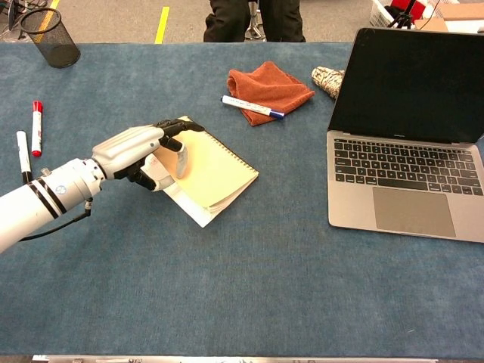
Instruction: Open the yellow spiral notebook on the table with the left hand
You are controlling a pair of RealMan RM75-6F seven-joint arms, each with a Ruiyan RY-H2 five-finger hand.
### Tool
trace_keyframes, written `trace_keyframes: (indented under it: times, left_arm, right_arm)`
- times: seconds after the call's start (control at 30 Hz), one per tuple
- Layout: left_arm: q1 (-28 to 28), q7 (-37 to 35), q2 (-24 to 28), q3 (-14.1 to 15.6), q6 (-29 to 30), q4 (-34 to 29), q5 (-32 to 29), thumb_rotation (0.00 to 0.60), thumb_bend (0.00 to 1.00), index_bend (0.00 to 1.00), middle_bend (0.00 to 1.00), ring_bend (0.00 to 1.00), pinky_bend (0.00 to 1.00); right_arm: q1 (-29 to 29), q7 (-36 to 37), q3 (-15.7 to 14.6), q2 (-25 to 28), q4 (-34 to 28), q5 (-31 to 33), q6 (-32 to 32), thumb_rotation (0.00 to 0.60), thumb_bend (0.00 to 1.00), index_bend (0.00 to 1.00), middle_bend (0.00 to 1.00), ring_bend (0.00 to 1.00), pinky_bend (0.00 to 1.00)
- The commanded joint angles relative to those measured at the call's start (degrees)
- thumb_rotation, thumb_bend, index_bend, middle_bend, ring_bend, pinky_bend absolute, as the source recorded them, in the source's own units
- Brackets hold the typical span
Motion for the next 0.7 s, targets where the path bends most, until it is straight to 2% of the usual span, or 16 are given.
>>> trace_keyframes:
  times: [0.03,0.23,0.3,0.43,0.6,0.7]
  left_arm:
    - [-0.04,0.03,-0.15,-0.14,-0.30,-0.47,-0.29,0.600,0.39,0.65,0.11,0.00,0.00]
    - [-0.26,-0.22,-0.02,-0.60,-0.64,-1.99,-0.79,0.600,0.39,0.72,0.16,0.00,0.00]
    - [-0.34,-0.79,0.18,-0.69,-0.67,-2.75,-0.85,0.600,0.39,0.69,0.16,0.00,0.00]
    - [-0.42,-1.72,0.32,-1.04,0.05,-3.52,-0.60,0.600,0.39,0.58,0.16,0.00,0.00]
    - [-1.12,-1.69,0.69,-1.79,-0.13,-4.21,-0.63,0.600,0.39,0.55,0.16,0.00,0.00]
    - [-1.54,-1.53,0.78,-2.19,-0.39,-4.74,-0.76,0.600,0.42,0.56,0.16,0.00,0.00]
  right_arm:
    - [-0.02,0.10,0.04,0.01,0.08,0.06,0.02,0.600,0.19,0.16,0.21,0.10,0.18]
    - [-0.02,0.39,0.10,-0.06,0.33,0.14,0.01,0.600,0.19,0.16,0.21,0.10,0.18]
    - [0.00,0.43,0.10,-0.11,0.44,0.14,-0.03,0.600,0.19,0.16,0.21,0.10,0.18]
    - [-0.04,0.69,0.15,-0.14,0.64,0.26,-0.03,0.600,0.19,0.16,0.21,0.10,0.18]
    - [-0.14,1.03,0.28,-0.18,0.85,0.32,0.27,0.600,0.19,0.16,0.21,0.10,0.18]
    - [-0.15,1.14,0.26,-0.25,1.02,0.29,0.28,0.600,0.19,0.16,0.21,0.10,0.18]
